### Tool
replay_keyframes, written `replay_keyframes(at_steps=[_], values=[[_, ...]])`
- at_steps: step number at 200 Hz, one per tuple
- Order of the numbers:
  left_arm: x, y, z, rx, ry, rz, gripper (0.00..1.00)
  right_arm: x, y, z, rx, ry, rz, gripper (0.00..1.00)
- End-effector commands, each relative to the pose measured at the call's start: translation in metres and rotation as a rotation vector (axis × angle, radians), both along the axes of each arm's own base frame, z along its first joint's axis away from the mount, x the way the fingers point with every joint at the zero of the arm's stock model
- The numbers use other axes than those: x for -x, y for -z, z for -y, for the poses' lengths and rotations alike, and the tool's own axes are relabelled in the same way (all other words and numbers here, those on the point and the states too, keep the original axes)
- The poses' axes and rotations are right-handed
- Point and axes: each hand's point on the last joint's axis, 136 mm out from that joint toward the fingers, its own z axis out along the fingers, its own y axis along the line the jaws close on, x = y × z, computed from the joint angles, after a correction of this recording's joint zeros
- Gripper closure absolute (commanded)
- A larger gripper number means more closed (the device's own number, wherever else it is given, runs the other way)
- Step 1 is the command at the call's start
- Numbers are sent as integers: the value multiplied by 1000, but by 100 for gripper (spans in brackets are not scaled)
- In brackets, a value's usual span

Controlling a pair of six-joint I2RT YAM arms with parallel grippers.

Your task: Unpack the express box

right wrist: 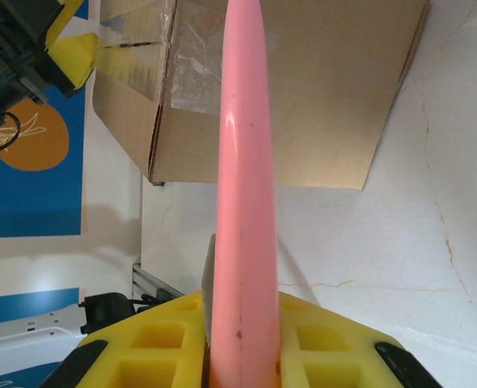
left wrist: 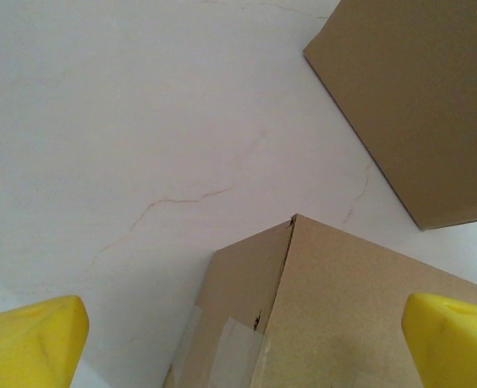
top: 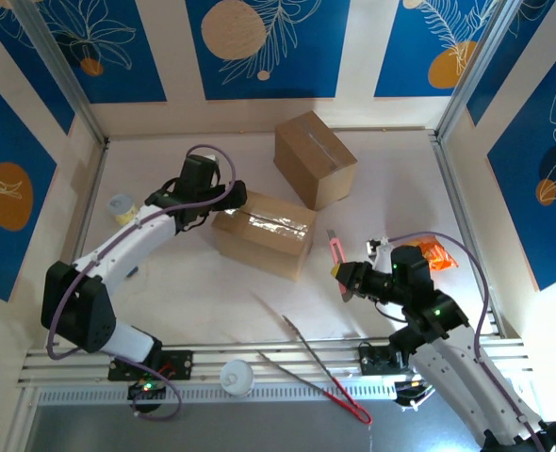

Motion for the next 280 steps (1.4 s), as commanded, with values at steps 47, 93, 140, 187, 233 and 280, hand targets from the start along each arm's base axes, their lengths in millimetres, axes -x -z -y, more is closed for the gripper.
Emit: replay_keyframes(at_steps=[47,93,140,187,233,280], values=[[8,39,-3,-16,-38,-66,2,0,-1,-2,-11,-2,4,100],[21,60,-1,-37,-36,-114,4,1,-6,-1,-13,0,-2,100],[44,86,-8,-84,-57,-178,5,6,-14,-3,-29,1,-79,100],[59,102,-20,-126,-93,-212,5,11,-30,-14,-54,-64,-129,100],[64,107,-23,-136,-101,-234,5,18,-48,-26,-67,-149,-163,100],[65,111,-25,-135,-112,-230,4,14,-42,-34,-71,-154,-153,100]])
